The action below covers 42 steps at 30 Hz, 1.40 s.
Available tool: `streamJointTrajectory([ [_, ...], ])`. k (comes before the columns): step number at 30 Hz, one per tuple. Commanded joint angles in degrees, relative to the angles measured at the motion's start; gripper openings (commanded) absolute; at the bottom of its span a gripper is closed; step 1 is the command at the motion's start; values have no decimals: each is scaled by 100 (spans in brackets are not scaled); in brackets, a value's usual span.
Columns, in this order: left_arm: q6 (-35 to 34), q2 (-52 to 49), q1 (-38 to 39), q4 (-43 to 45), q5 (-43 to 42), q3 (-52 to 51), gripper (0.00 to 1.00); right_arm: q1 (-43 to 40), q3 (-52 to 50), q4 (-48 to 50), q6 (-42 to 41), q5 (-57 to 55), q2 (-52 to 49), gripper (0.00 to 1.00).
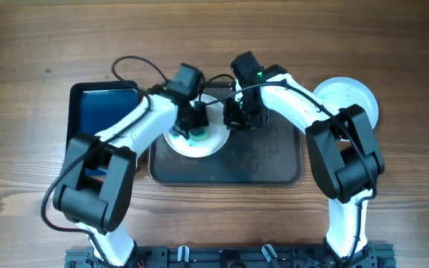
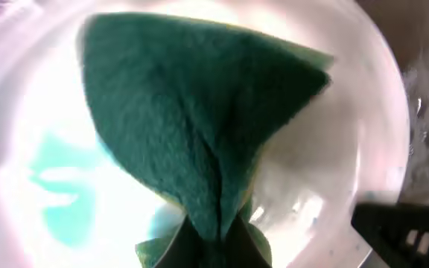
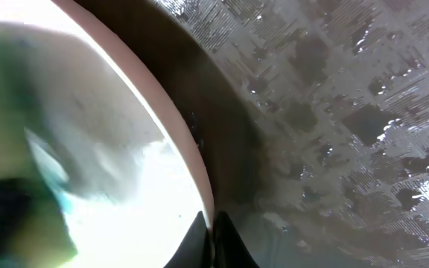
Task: Clean dirty plates on tray and stack at the side
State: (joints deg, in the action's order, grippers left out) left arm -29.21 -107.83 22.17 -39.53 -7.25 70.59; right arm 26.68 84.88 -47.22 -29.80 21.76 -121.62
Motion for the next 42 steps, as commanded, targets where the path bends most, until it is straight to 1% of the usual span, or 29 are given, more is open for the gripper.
streamJointTrajectory([
  [1, -17, 96, -680, -673, 286, 984, 4, -7, -26, -2, -63, -273, -81, 4],
  [4, -13, 199, -1207, -1268, 280, 1591, 4, -7, -26, 2, -55, -273, -81, 4],
  [6, 50, 247, -1401, -1353, 249, 1644, 4, -2, -13, 61, -4, -273, -44, 4],
  [8, 50, 247, -1508, -1456, 240, 1644, 4, 4, 35, 68, 28, -533, 66, 4],
  [11, 48, 245, -1528, -1495, 240, 1644, 4, 87, 39, -46, 33, -1827, 656, 4],
  [12, 48, 245, -1517, -1475, 243, 1644, 4, 151, 39, -92, 149, -2321, 905, 4],
  [15, 42, 240, -1517, -1379, 240, 1644, 4, 483, 39, -219, 457, -4297, 1720, 4],
  [19, 24, 240, -1517, -1325, 240, 1644, 4, 1038, 39, -448, 608, -6376, 2308, 4],
  [23, 24, 240, -1517, -1318, 240, 1644, 4, 1759, 39, -782, 605, -8194, 2568, 4],
  [27, 26, 240, -1517, -1276, 240, 1644, 4, 2490, 39, -1075, 601, -9501, 2608, 4],
  [31, 26, 240, -1517, -1276, 243, 1644, 4, 3069, 39, -1043, 581, -10896, 2608, 4],
  [32, 26, 240, -1517, -1274, 243, 1644, 4, 3128, 39, -1032, 697, -10893, 2608, 4],
  [35, 26, 240, -1517, -1239, 243, 1644, 4, 3165, 39, -1008, 699, -10880, 2618, 4],
  [38, 26, 240, -1517, -1239, 240, 1644, 4, 3152, 37, -992, 487, -10653, 2618, 4],
  [39, 26, 240, -1517, -1237, 240, 1644, 4, 3115, 37, -984, 337, -10386, 2618, 4],
  [40, 26, 240, -1517, -1237, 240, 1644, 4, 3003, 37, -984, 114, -9809, 2618, 4],
  [42, 26, 240, -1517, -1241, 240, 1644, 4, 2645, 37, -942, -13, -8209, 2618, 4],
])
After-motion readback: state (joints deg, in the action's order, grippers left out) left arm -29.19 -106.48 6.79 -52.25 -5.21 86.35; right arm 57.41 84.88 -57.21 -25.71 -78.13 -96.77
